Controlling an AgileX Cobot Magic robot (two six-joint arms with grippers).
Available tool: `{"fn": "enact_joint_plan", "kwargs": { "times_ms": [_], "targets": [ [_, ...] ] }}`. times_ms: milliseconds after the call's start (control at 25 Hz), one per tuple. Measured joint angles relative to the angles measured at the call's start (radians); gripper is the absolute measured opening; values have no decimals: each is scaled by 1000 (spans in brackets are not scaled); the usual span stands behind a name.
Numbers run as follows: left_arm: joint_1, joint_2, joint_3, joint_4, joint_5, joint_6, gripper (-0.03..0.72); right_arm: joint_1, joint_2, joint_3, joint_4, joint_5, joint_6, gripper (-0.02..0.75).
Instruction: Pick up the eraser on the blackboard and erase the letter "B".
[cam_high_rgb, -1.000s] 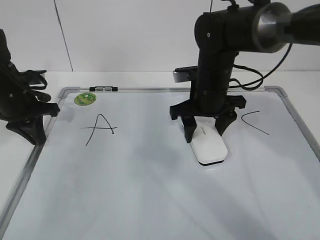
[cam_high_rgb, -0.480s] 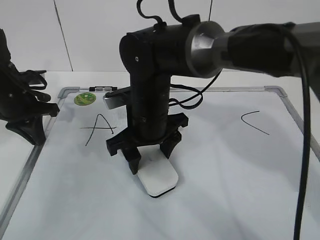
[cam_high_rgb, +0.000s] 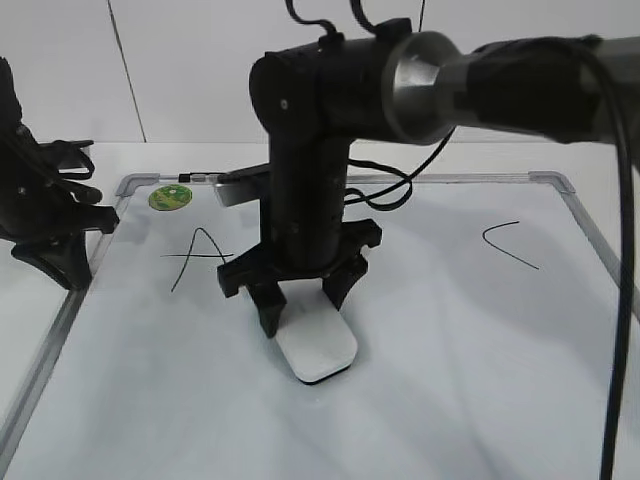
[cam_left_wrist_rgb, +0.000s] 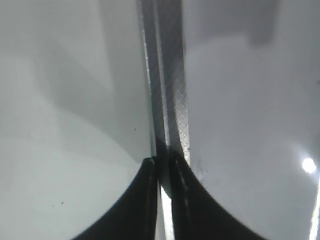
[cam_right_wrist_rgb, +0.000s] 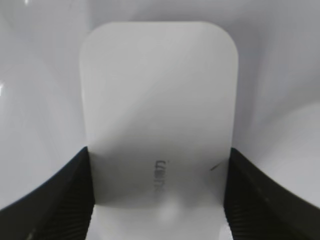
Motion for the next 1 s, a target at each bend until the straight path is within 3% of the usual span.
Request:
{"fn": "enact_joint_plan", "kwargs": {
  "times_ms": [720, 1000],
  "targets": [
    [0, 0, 0, 5, 0, 0, 34, -326, -240, 5, 13, -7, 0, 528],
    [0, 0, 0, 5, 0, 0, 34, -429, -343, 178, 13, -7, -21, 528]
  ]
}}
